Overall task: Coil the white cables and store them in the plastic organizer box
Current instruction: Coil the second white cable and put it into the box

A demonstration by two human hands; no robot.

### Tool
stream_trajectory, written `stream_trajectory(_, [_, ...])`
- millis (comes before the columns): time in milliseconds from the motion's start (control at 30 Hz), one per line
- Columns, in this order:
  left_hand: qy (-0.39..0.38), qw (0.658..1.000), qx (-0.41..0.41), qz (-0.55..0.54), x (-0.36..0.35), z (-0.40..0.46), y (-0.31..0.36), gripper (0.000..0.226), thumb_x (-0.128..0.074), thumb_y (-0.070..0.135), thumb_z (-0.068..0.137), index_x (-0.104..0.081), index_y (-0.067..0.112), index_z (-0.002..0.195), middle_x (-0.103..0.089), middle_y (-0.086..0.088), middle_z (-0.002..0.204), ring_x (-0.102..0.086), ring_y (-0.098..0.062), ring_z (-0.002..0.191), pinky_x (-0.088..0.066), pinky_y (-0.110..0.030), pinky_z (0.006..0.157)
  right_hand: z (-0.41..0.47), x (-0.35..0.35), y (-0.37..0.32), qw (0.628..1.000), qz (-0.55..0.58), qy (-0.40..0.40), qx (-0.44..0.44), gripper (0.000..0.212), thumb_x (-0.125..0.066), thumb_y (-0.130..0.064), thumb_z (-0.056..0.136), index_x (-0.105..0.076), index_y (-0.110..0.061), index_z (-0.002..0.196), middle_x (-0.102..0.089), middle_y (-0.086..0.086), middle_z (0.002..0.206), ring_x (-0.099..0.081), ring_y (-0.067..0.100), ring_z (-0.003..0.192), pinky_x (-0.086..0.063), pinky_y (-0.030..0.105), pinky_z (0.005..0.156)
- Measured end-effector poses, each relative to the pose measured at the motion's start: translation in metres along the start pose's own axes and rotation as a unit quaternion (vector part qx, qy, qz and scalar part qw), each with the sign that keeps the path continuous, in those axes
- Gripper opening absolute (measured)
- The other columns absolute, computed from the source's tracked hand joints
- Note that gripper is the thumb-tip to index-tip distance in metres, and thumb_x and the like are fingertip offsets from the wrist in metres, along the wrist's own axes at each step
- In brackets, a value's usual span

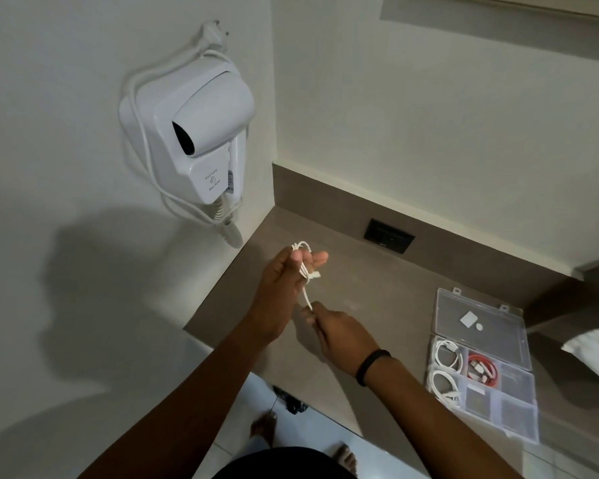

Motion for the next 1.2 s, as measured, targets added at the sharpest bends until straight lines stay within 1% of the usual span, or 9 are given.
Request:
stream_trajectory(67, [0.047, 0.961, -0.063, 0.265, 0.010, 0.003, -0.003, 0.029, -0.043, 0.023, 0.109, -0.066, 0.006, 0.104, -0.080, 0.004, 0.106, -0.072, -0.010, 0.108, -0.053, -0.037, 0.103, -0.003, 0.007, -0.004, 1.000, -0.018, 0.005, 0.016, 0.028, -0.035, -0.037, 0.104, -0.054, -0.018, 0.112, -0.070, 0.010, 0.091, -0.064, 0.031, 0.076, -0.044, 0.036, 0.058])
stream_trajectory(133, [0.033, 0.923, -0.094, 0.372, 0.014, 0.003, -0.006, 0.024, -0.047, 0.016, 0.107, -0.070, 0.009, 0.101, -0.077, 0.008, 0.091, -0.072, -0.005, 0.090, -0.056, -0.041, 0.094, -0.003, 0.025, -0.008, 0.998, -0.041, 0.032, 0.034, 0.029, -0.036, -0.040, 0.104, -0.058, -0.020, 0.105, -0.069, 0.007, 0.087, -0.063, 0.027, 0.074, -0.047, 0.037, 0.060])
stream_trajectory(300, [-0.205, 0.951, 0.180, 0.144, 0.004, -0.015, -0.023, 0.059, -0.039, 0.070, 0.098, -0.072, 0.022, 0.088, -0.064, 0.003, 0.067, -0.060, -0.020, 0.071, -0.046, -0.032, 0.072, 0.003, 0.086, 0.002, 0.989, 0.005, 0.137, 0.058, 0.018, -0.052, -0.032, 0.099, -0.064, -0.022, 0.089, -0.068, -0.005, 0.084, -0.059, 0.013, 0.075, -0.046, 0.028, 0.069])
stream_trajectory(400, [-0.250, 0.941, 0.216, -0.067, -0.014, -0.024, -0.023, 0.033, -0.060, 0.050, 0.099, -0.068, 0.018, 0.097, -0.054, 0.005, 0.069, -0.053, -0.009, 0.067, -0.053, -0.024, 0.073, -0.004, 0.088, 0.013, 0.973, 0.127, 0.190, 0.032, 0.008, -0.064, -0.015, 0.094, -0.068, -0.015, 0.088, -0.068, -0.005, 0.085, -0.061, 0.011, 0.078, -0.048, 0.028, 0.072])
stream_trajectory(500, [-0.207, 0.941, 0.190, -0.191, -0.033, -0.023, -0.026, 0.020, -0.051, 0.023, 0.105, -0.065, 0.012, 0.095, -0.054, 0.001, 0.072, -0.055, -0.012, 0.071, -0.057, -0.034, 0.086, -0.018, 0.061, 0.022, 0.960, 0.225, 0.165, -0.024, 0.006, -0.067, -0.003, 0.090, -0.068, -0.009, 0.092, -0.070, 0.004, 0.084, -0.065, 0.021, 0.077, -0.052, 0.038, 0.070])
stream_trajectory(667, [-0.130, 0.970, 0.183, -0.096, -0.042, -0.029, -0.046, 0.030, -0.045, 0.019, 0.106, -0.070, 0.013, 0.091, -0.058, -0.009, 0.079, -0.063, -0.018, 0.078, -0.060, -0.037, 0.077, -0.045, 0.032, 0.043, 0.862, 0.451, 0.143, -0.181, 0.021, -0.052, -0.005, 0.100, -0.071, -0.007, 0.093, -0.070, 0.017, 0.077, -0.061, 0.023, 0.062, -0.051, 0.035, 0.059])
stream_trajectory(833, [-0.048, 0.986, 0.160, -0.020, -0.046, -0.031, -0.063, 0.025, -0.056, 0.028, 0.097, -0.077, 0.016, 0.090, -0.073, -0.006, 0.086, -0.071, -0.015, 0.084, -0.059, -0.031, 0.081, -0.066, 0.019, 0.050, 0.753, 0.609, 0.155, -0.194, 0.023, -0.047, -0.003, 0.102, -0.066, 0.003, 0.113, -0.070, 0.028, 0.112, -0.068, 0.035, 0.103, -0.056, 0.043, 0.089])
stream_trajectory(1000, [-0.031, 0.976, 0.143, 0.162, -0.049, -0.033, -0.078, 0.024, -0.065, 0.040, 0.092, -0.081, 0.024, 0.099, -0.078, -0.014, 0.092, -0.068, -0.014, 0.080, -0.057, -0.039, 0.075, -0.087, 0.011, 0.059, 0.707, 0.627, 0.229, -0.232, 0.023, -0.054, 0.005, 0.096, -0.067, -0.003, 0.113, -0.074, 0.021, 0.107, -0.068, 0.033, 0.103, -0.058, 0.035, 0.085])
stream_trajectory(1200, [-0.011, 0.968, 0.213, 0.132, -0.074, -0.038, -0.101, 0.019, -0.072, 0.023, 0.096, -0.080, 0.006, 0.095, -0.073, -0.034, 0.099, -0.068, -0.030, 0.081, -0.058, -0.060, 0.087, -0.120, 0.000, 0.058, 0.720, 0.598, 0.272, -0.222, 0.036, -0.068, -0.003, 0.090, -0.063, -0.008, 0.126, -0.072, 0.012, 0.118, -0.067, 0.027, 0.112, -0.054, 0.035, 0.094])
Point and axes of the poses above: each hand's wrist, its own z-axis towards the middle knuckle, its own x-axis out of the back of the hand, y = z × x, the point moved 2 cm from there along z, towards the middle knuckle
